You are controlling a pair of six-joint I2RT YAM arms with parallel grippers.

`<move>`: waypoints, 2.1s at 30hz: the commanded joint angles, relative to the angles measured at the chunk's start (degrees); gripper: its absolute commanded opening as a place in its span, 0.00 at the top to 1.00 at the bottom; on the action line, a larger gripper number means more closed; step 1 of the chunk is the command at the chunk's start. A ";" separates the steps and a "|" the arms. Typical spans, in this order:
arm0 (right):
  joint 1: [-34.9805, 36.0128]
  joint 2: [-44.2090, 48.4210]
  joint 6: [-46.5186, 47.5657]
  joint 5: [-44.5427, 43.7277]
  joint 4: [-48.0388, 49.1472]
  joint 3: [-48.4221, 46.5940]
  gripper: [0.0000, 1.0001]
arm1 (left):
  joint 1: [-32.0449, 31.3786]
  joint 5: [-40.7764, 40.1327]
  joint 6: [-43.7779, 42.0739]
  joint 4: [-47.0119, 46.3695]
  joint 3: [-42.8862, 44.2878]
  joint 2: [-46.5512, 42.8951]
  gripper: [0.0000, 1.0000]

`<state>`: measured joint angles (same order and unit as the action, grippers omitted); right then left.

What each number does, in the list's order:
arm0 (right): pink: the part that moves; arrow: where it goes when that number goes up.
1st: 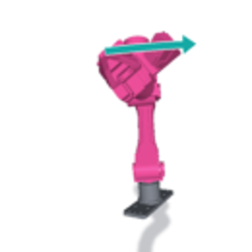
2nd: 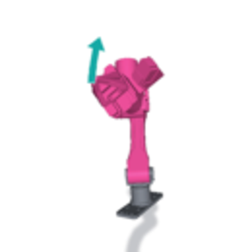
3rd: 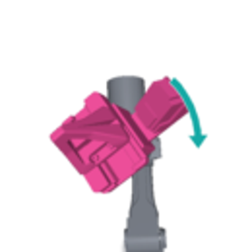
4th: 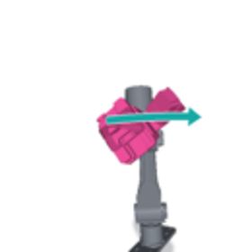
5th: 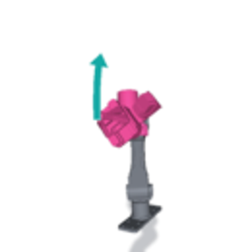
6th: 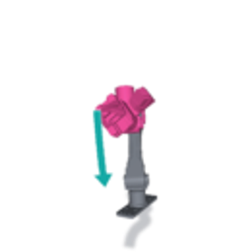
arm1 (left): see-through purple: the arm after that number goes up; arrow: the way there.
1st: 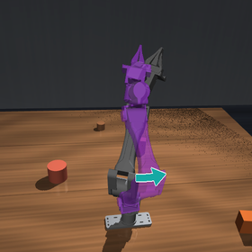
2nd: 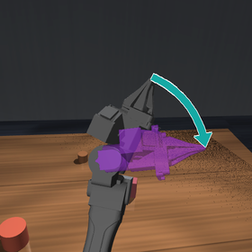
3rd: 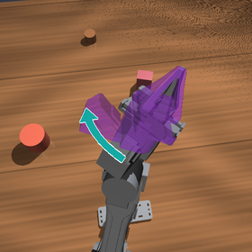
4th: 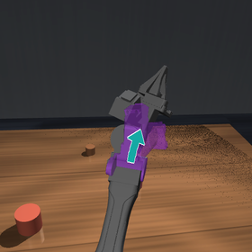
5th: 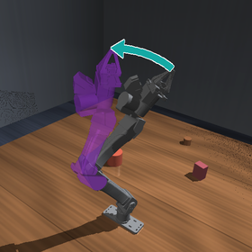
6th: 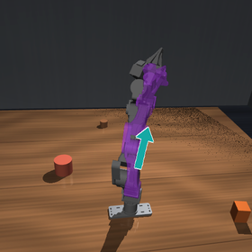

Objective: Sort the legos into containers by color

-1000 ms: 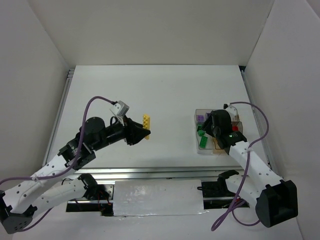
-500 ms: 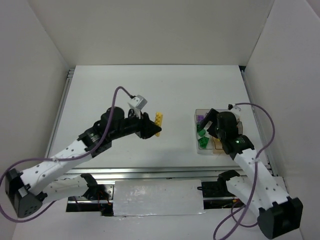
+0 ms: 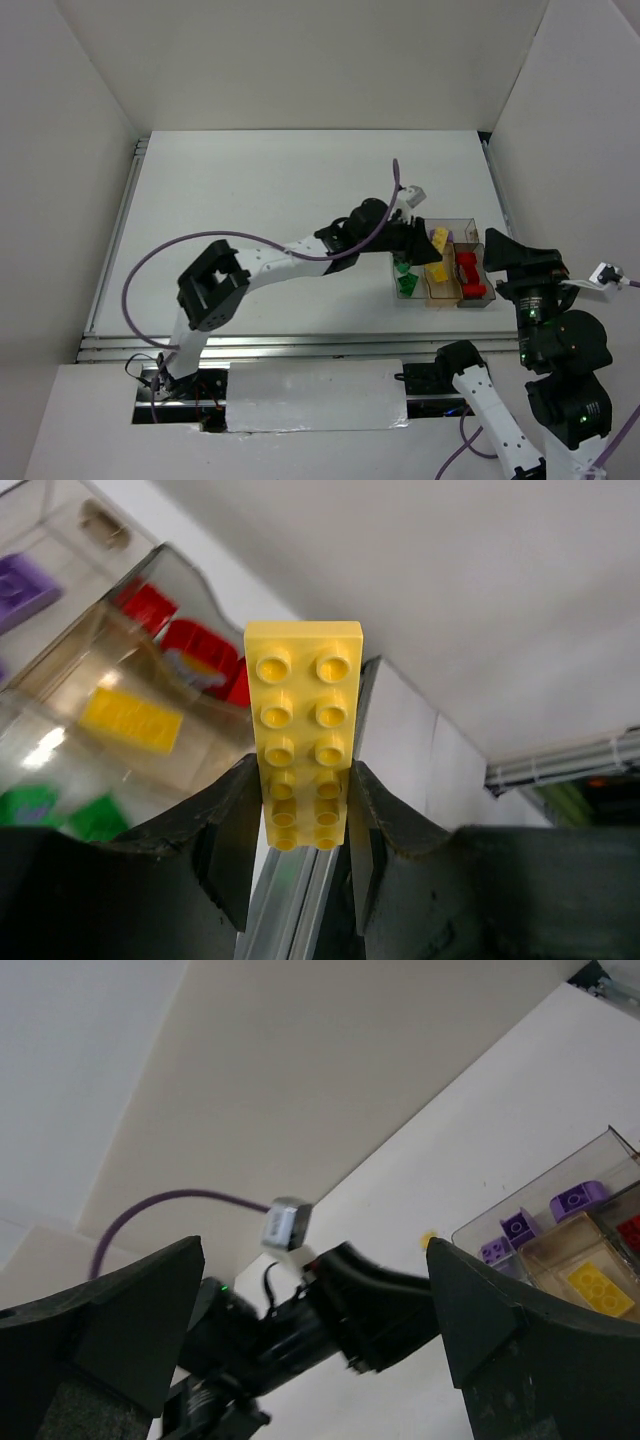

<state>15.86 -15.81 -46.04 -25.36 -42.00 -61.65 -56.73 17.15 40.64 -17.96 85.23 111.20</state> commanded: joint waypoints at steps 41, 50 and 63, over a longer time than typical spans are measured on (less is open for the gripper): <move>-0.13 0.43 7.27 11.46 -1.95 1.35 0.00 | 0.47 -16.88 0.85 -2.64 0.03 -4.65 0.01; -0.21 -4.74 20.09 18.69 -2.72 -1.36 0.00 | 3.64 -58.13 -6.90 41.39 -4.88 -32.77 0.00; 0.84 -8.09 28.72 13.50 -16.18 -15.16 0.00 | 10.85 -76.91 -0.56 74.99 -5.87 -66.70 0.00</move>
<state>16.36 -23.75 -20.86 -11.38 -53.71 -73.14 -45.82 -54.41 38.20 48.36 77.56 48.66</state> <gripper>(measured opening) 0.994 0.994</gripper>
